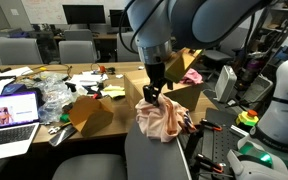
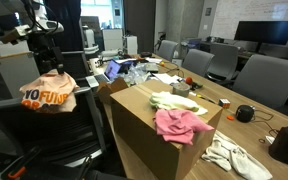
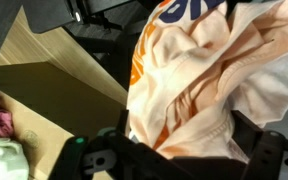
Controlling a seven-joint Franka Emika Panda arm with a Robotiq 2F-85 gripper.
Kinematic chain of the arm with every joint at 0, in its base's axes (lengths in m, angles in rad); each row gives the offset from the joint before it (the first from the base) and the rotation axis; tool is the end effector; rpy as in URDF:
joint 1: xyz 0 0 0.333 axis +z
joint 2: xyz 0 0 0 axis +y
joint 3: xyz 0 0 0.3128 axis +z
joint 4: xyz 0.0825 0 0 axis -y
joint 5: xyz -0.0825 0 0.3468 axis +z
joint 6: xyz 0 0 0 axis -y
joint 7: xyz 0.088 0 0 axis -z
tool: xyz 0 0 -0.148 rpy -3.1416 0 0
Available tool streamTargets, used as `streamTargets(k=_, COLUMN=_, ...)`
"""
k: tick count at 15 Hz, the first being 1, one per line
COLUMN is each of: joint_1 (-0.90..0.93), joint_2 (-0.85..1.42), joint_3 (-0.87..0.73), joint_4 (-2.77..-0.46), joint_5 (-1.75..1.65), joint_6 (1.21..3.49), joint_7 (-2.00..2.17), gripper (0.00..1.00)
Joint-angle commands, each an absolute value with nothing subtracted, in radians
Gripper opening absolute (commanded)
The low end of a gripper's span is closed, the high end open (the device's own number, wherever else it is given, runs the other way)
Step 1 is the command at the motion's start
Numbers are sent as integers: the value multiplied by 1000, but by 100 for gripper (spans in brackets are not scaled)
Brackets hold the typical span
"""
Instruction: Place the peach t-shirt on the backrest of the grey chair
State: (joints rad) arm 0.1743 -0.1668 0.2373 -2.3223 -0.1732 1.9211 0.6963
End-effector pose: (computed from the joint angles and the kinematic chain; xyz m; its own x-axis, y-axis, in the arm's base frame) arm 0.3891 0.1494 0.3683 0.9726 -0.2215 -0.0700 -0.1919 -0.9359 0.2953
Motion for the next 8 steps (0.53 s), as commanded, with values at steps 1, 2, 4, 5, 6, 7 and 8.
streamTargets(k=1, joint_1=129, joint_2=-259, joint_3=206, joint_4=-2352, joint_5=-178, joint_6=1880, joint_7=744, gripper=100)
streamTargets(k=2, joint_1=114, joint_2=-279, joint_3=197, joint_4=-2360, joint_5=-172, joint_6=1857, joint_7=757, gripper=100)
streamTargets(k=4, joint_1=93, joint_2=-317, joint_3=183, joint_4=-2377, joint_5=-162, joint_6=1817, joint_7=769, gripper=100)
streamTargets(k=5, joint_1=84, joint_2=-332, joint_3=178, joint_4=-2384, joint_5=-157, joint_6=1801, joint_7=773, gripper=100)
streamTargets(k=6, joint_1=76, joint_2=-349, joint_3=176, joint_4=-2397, joint_5=-156, joint_6=1786, joint_7=781, gripper=100)
streamTargets(k=7, joint_1=69, joint_2=-364, joint_3=173, joint_4=-2407, joint_5=-152, joint_6=1775, joint_7=786, gripper=100)
streamTargets(k=8, joint_1=63, joint_2=-381, joint_3=170, joint_4=-2424, joint_5=-145, joint_6=1768, joint_7=794, gripper=100)
